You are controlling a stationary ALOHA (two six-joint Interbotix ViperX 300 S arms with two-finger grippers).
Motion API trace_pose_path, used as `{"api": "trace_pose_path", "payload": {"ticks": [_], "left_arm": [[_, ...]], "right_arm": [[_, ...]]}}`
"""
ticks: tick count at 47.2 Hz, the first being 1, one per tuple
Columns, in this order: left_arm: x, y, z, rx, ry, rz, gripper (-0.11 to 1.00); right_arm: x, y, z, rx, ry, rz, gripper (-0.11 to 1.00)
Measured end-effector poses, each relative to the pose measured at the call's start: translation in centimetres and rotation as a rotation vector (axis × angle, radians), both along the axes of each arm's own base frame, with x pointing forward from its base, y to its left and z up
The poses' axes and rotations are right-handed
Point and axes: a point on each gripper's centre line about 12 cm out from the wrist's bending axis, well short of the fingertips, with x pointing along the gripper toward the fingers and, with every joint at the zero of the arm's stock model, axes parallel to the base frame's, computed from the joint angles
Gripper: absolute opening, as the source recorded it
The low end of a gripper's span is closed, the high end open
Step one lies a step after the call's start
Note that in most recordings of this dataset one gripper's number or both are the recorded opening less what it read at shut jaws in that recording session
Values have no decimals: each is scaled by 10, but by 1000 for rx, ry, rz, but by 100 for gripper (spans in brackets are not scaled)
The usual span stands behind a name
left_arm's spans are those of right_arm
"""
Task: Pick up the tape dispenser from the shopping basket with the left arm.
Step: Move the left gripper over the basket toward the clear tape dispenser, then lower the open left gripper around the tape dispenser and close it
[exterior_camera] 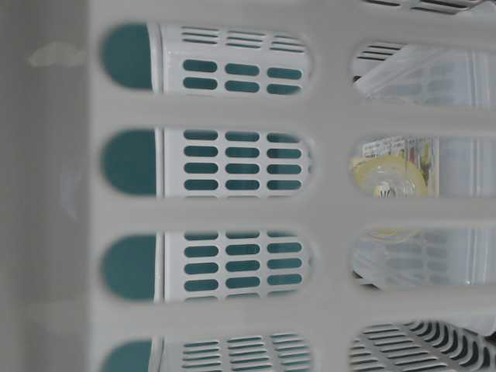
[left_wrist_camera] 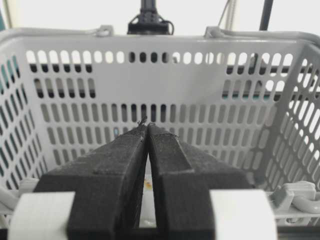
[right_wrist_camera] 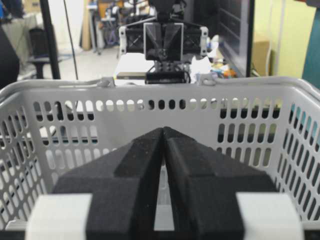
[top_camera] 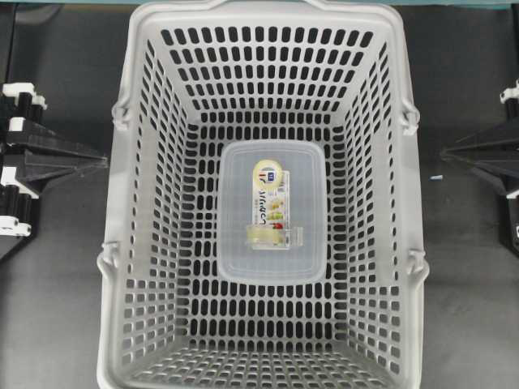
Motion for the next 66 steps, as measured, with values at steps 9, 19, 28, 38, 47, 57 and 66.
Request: {"api": "trace_pose_path", "payload": {"ticks": [9,19,28,38,47,57,66], "left_arm": [[6,-4,20,6,5,-20,0],[31,-8,36,-8,144,-34,0],[68,-15,49,10,302,-52,0],[110,-18,59,21,467,-48,0],[143,-21,54,27,616,-45,0],[175,-26,37,34,767,-47,2],[197,-29,19,27,867,-41,49]], "right_arm": [[-1,0,-2,15,25,2,-1],[-7,0,-2,20,46,4,0],[-13,1,3,21,46,5,10],[-16,1,4,21,63,6,63],[-17,1,3,23,68,7,77],[-17,1,3,23,69,7,76],[-17,1,4,23,68,9,76]]}}
